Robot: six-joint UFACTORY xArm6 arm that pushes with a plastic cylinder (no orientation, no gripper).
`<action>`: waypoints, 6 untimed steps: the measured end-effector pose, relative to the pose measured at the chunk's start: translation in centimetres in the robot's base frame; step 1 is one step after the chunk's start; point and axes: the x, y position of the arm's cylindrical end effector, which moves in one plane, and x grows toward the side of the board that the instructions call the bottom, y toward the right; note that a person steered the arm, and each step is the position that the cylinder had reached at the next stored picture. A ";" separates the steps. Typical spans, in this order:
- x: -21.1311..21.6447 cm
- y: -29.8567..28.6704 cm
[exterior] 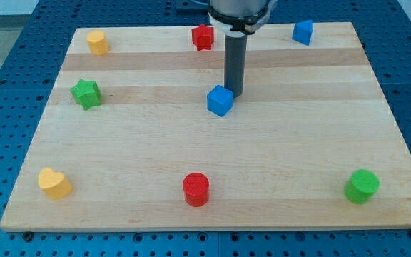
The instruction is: Point your arm at the red star
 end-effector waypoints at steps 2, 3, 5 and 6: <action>-8.8 0.5; -14.8 0.7; -17.9 0.4; -18.9 -3.5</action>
